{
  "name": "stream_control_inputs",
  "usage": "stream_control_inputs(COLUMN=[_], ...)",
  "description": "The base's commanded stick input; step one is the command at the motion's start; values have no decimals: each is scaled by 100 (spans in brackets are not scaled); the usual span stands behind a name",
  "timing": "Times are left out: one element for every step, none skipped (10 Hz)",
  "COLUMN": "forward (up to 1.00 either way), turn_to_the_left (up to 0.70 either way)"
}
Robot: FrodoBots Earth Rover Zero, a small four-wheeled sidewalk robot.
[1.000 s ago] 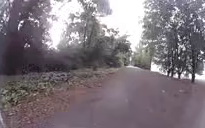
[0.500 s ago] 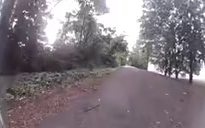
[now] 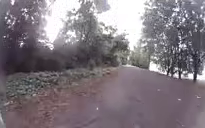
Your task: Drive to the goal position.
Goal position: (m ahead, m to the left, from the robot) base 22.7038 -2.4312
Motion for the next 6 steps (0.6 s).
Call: stream_control_inputs(forward=[70, 70, 70, 70, 70, 70], turn_to_the_left=[-34, -34, -24, -6, 0, 0])
